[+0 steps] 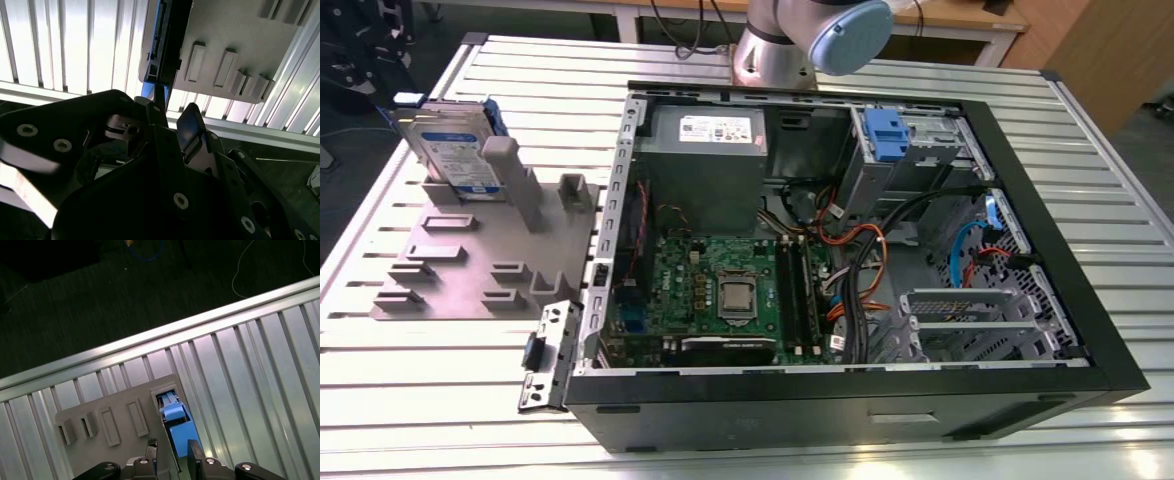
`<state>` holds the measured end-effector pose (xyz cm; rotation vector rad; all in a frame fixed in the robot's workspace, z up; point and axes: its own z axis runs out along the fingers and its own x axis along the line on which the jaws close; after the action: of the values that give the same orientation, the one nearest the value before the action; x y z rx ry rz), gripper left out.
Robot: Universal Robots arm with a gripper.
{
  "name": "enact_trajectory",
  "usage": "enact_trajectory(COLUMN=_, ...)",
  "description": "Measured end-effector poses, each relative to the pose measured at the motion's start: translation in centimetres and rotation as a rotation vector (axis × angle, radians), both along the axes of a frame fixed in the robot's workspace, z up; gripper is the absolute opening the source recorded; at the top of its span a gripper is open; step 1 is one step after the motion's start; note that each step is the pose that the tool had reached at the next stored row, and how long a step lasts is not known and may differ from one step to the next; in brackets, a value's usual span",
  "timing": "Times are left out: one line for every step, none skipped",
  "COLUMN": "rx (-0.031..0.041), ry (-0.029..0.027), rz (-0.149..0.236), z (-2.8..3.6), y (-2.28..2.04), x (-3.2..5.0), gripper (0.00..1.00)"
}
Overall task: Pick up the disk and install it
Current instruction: 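Pick up the disk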
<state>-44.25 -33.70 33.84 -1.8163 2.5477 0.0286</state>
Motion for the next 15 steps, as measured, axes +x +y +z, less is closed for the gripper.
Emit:
enact_trajectory(rx=0.0000, ry=0.0001, rz=0.000, z=0.00, y=0.00, x=0.00, gripper=0.37)
enact_trajectory(rx=0.0000, ry=0.0001, rz=0.000, z=0.00, y=0.00, x=0.00, gripper=0.37)
enact_trajectory(rx=0.0000, ry=0.0000, rz=0.001, z=0.00, y=0.00, x=0.00, gripper=0.37)
enact_trajectory(rx=0.0000, ry=0.0000, rz=0.003, z=0.00, y=0.00, x=0.00, gripper=0.37)
enact_trajectory(rx=0.0000, ry=0.0001, rz=0.008, z=0.00, y=0.00, x=0.00, gripper=0.37)
enact_trajectory(rx=0.0000, ry=0.0001, rz=0.019, z=0.00, y=0.00, x=0.00, gripper=0.37)
enact_trajectory(rx=0.0000, ry=0.0001, rz=0.033, z=0.01, y=0.00, x=-0.01, gripper=0.37)
enact_trajectory(rx=0.0000, ry=0.0000, rz=0.048, z=0.00, y=0.00, x=-0.01, gripper=0.37)
enact_trajectory(rx=0.0000, ry=0.0000, rz=0.064, z=0.00, y=0.00, x=0.00, gripper=0.37)
enact_trajectory(rx=0.0000, ry=0.0000, rz=0.080, z=0.00, y=0.00, x=0.00, gripper=0.37)
enact_trajectory(rx=0.0000, ry=0.0000, rz=0.095, z=0.00, y=0.00, x=0.00, gripper=0.37)
enact_trajectory(rx=0.0000, ry=0.0001, rz=0.105, z=0.00, y=0.00, x=0.00, gripper=0.37)
enact_trajectory(rx=0.0000, ry=0.0001, rz=0.108, z=0.01, y=0.00, x=0.00, gripper=0.37)
enact_trajectory(rx=0.0000, ry=0.0001, rz=0.108, z=0.00, y=0.00, x=0.00, gripper=0.37)
enact_trajectory(rx=0.0000, ry=0.0000, rz=0.109, z=0.00, y=0.00, x=0.00, gripper=0.37)
